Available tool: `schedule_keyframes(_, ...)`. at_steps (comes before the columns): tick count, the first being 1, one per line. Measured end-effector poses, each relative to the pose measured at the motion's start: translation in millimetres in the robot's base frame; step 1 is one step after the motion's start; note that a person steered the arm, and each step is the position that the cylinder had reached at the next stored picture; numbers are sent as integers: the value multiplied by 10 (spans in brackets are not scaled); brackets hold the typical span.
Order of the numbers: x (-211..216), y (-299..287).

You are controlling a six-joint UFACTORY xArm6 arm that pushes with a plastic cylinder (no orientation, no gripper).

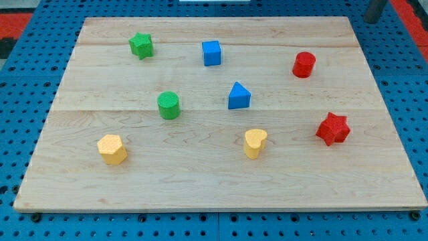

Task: Move your arm to bottom right

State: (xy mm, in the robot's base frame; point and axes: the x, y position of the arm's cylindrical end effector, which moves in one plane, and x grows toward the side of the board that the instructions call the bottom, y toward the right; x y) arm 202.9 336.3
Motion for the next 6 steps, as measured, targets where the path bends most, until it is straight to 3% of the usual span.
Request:
schedule_keyframes(1, 0, -1)
schedule_keyframes(2, 549, -1)
schedule_keyframes(4, 2464, 34)
schedule_keyframes(6, 3592, -436)
